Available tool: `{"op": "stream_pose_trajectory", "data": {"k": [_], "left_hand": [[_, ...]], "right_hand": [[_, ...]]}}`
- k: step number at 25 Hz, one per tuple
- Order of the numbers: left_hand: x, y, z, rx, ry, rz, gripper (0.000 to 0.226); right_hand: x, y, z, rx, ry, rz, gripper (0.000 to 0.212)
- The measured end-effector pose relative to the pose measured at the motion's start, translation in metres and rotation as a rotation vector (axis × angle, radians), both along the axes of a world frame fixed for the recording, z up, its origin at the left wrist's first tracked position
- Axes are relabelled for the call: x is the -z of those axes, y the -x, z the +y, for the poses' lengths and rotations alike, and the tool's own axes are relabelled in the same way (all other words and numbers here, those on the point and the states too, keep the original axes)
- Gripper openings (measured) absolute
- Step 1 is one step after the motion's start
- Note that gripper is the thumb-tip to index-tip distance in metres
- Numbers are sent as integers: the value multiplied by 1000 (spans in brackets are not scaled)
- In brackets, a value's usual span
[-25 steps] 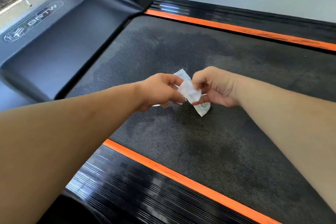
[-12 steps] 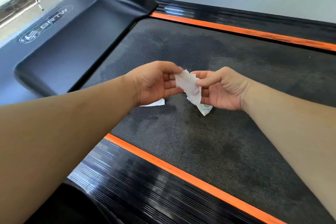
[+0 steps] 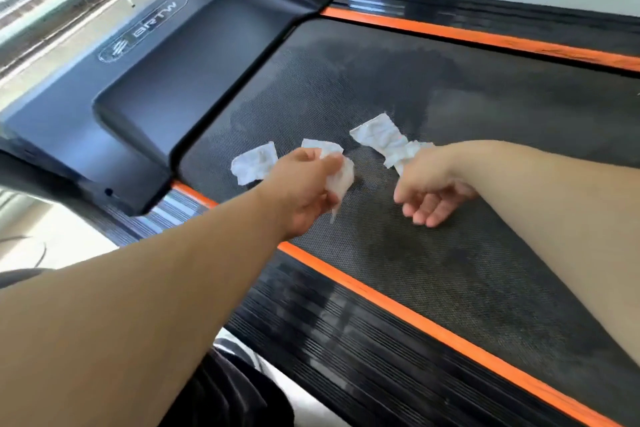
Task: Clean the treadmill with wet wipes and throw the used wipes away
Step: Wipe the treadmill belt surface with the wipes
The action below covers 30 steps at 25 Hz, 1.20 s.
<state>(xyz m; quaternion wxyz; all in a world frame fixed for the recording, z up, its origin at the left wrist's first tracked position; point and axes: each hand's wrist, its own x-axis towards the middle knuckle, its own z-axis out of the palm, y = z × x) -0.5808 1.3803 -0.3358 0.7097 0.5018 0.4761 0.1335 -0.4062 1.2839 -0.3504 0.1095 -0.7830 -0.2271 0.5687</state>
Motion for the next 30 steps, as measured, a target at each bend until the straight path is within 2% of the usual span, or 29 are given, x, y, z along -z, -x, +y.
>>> {"op": "stream_pose_trajectory", "data": {"k": [3, 6, 8, 10, 12, 14, 16, 17, 19, 21, 23, 25, 27, 29, 30], "left_hand": [[0, 9, -19, 245, -132, 124, 14], [-6, 7, -26, 473, -148, 122, 17], [-1, 9, -23, 528, -162, 179, 15], [5, 14, -11, 500, -287, 357, 37], [12, 18, 1, 486, -555, 618, 63], [17, 21, 6, 509, -939, 764, 59], [23, 25, 2, 604, -1356, 698, 39], [30, 28, -3, 709, -1456, 629, 30], [47, 38, -17, 981, -1428, 532, 23], [63, 50, -24, 1122, -1325, 473, 36], [70, 59, -15, 1123, -1271, 442, 49], [72, 64, -2, 1108, -1197, 595, 61], [71, 63, 6, 951, -1075, 832, 68], [70, 54, -1, 843, -986, 911, 71], [70, 51, -11, 859, -987, 908, 71]], "right_hand": [[0, -4, -1, 100, -138, -86, 16], [-3, -3, 2, 137, -357, -223, 14], [0, -5, 2, 58, -406, -435, 21], [2, -7, 0, -68, -409, -706, 25], [9, -7, -1, -191, -417, -854, 31], [19, -5, 1, -280, -455, -853, 36], [30, 0, 5, -384, -506, -840, 36], [36, 2, 7, -440, -506, -843, 36], [47, 2, 11, -483, -434, -786, 45], [58, 2, 13, -465, -326, -703, 60], [65, 1, 18, -449, -294, -687, 64], [65, 5, 20, -473, -304, -642, 64], [61, 20, 17, -577, -357, -594, 63], [56, 44, 4, -715, -426, -551, 62], [54, 58, -6, -773, -449, -534, 62]]}}
